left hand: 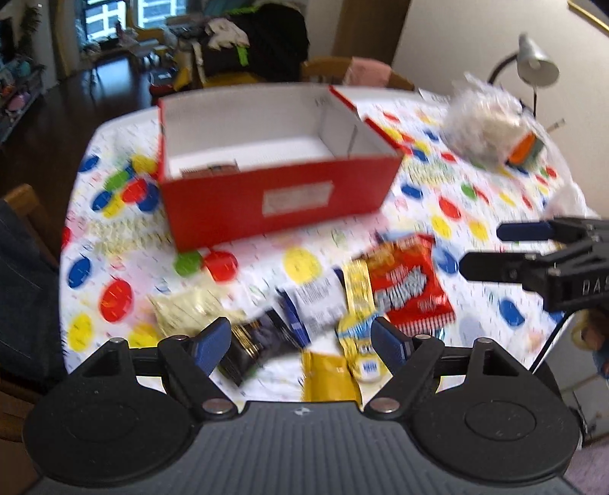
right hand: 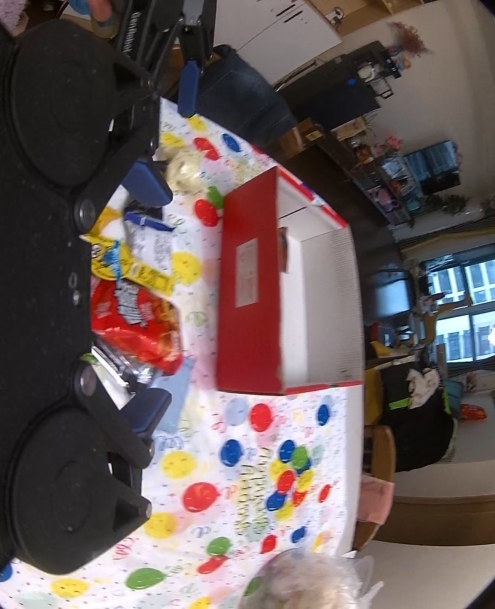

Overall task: Organize snacks
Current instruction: 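Grasp the yellow packet with the left tool while the right tool grasps a red-orange wrapped candy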

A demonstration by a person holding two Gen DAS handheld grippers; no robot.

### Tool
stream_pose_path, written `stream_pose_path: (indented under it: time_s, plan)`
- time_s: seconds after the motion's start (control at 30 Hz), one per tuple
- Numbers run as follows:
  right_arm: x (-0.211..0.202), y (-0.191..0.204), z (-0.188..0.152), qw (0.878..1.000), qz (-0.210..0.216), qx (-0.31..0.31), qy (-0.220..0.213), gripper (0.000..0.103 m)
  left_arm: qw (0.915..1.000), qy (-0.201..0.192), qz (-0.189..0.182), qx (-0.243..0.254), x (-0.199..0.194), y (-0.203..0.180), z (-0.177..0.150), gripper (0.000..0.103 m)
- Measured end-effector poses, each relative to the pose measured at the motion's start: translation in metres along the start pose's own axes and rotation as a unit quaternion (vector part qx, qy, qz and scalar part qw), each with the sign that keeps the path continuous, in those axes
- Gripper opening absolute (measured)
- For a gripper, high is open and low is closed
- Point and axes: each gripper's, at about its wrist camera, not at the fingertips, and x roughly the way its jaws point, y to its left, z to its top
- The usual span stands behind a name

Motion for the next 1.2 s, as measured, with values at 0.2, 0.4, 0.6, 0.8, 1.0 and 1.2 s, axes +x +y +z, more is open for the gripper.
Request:
stream_pose_path:
  time_s: [0.2,0.4,0.6,0.8,1.0,1.2]
  plan:
    - [0.018,-0.004,-0.012,0.999,-0.015,-0.002,0.033,0.099,0.9990,0.044,-0.003,0.011,0.032,-0.006,-0.018,0.081]
    - [0.043,-0.010,-0.013,0.998,-0.035,-0.005,0.051,0.086,0.9975,0.067,-0.017,0.012,0.053,-0.012,-0.028,0.081]
    - [0.063,-0.012,-0.011,0.997,-0.038,-0.003,0.064,0.072,0.9966,0.076,-0.009,0.031,0.067,-0.023,-0.032,0.081]
    - [0.075,-0.017,-0.009,0.997,-0.030,0.004,0.077,0.056,0.9962,0.082,-0.011,0.030,0.076,-0.027,-0.033,0.080]
    - [0.082,-0.024,-0.012,0.996,-0.022,0.018,0.086,0.051,0.9955,0.091,-0.016,0.020,0.083,-0.027,-0.033,0.067]
    - [0.085,-0.027,-0.012,0.996,-0.006,0.033,0.087,0.047,0.9953,0.093,-0.020,0.018,0.085,-0.028,-0.033,0.056]
